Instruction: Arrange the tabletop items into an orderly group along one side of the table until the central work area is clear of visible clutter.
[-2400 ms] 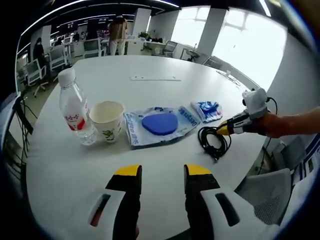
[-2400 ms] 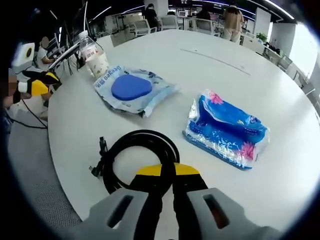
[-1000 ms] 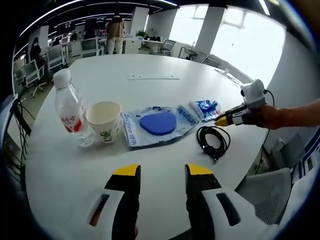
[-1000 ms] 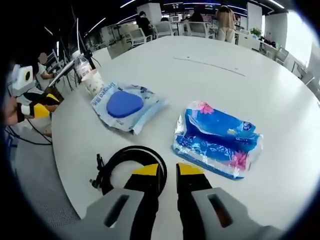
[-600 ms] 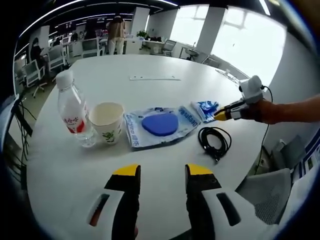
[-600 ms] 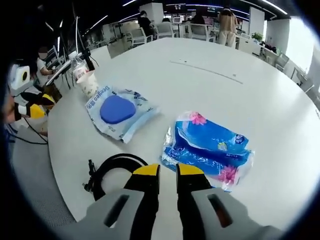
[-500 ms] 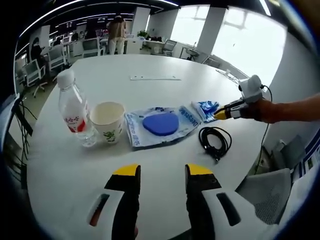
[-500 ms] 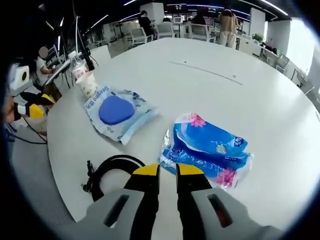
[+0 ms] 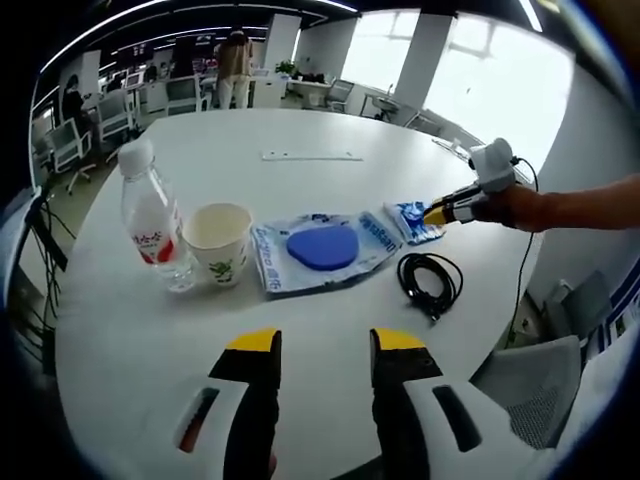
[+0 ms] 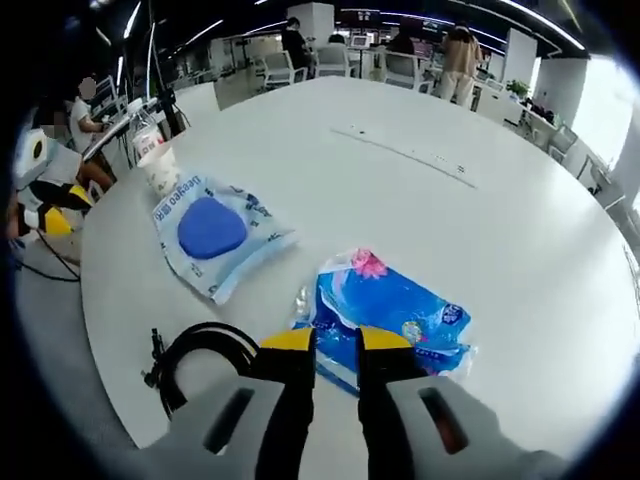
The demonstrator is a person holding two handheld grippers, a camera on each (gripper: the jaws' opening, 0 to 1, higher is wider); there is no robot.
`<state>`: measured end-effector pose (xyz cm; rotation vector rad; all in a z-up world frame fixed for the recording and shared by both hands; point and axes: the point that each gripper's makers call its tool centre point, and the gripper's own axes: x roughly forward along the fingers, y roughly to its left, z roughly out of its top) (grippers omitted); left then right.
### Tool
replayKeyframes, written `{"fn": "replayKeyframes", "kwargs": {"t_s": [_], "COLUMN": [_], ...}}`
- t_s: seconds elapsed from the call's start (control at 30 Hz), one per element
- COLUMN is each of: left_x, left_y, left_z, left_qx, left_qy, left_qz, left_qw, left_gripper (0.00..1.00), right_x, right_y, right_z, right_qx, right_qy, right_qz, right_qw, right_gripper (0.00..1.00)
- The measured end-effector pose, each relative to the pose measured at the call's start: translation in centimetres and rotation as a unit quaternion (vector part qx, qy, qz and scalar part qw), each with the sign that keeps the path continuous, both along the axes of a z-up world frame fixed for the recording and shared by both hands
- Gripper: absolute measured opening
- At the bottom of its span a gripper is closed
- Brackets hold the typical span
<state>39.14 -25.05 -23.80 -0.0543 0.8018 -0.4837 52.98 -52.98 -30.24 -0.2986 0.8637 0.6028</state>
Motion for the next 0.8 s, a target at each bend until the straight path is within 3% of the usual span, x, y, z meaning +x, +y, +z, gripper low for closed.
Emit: {"fn": "replayKeyframes", "kwargs": {"t_s": [0.17,0.5,0.7,0.8], "left_x": [-0.3,-0.9,-1.0,-1.1], "left_y": [0.4,0.8,0.8,1.0], "left_z": [0.1,0.0,0.1,0.1], "left_qx": [0.004,0.004,0.006,0.008], "left_qy": [0.001,0.005,0.005,0.005], "left_qz": [0.001,0.008,0.008,0.01], "left_qw": [1.0,0.9999,0.9999,0.9999], "left_gripper": [0.34,0.33,0.33,0.33], "right_x": [0.5,0.9,1.1,1.1], "right_y": [-0.5,-1.3,-0.9,-0.8], "right_z": [-0.5,-2.2,-2.5,-2.7], "right_qx": [-0.037,-0.091,-0.116,-0.13], "right_qy": [0.002,0.016,0.011,0.007], "right_qz": [0.028,0.074,0.104,0.122], "right_qw": [0.9989,0.993,0.9877,0.9839], "right_gripper": [0.2,0.21,0.13,0.0]}}
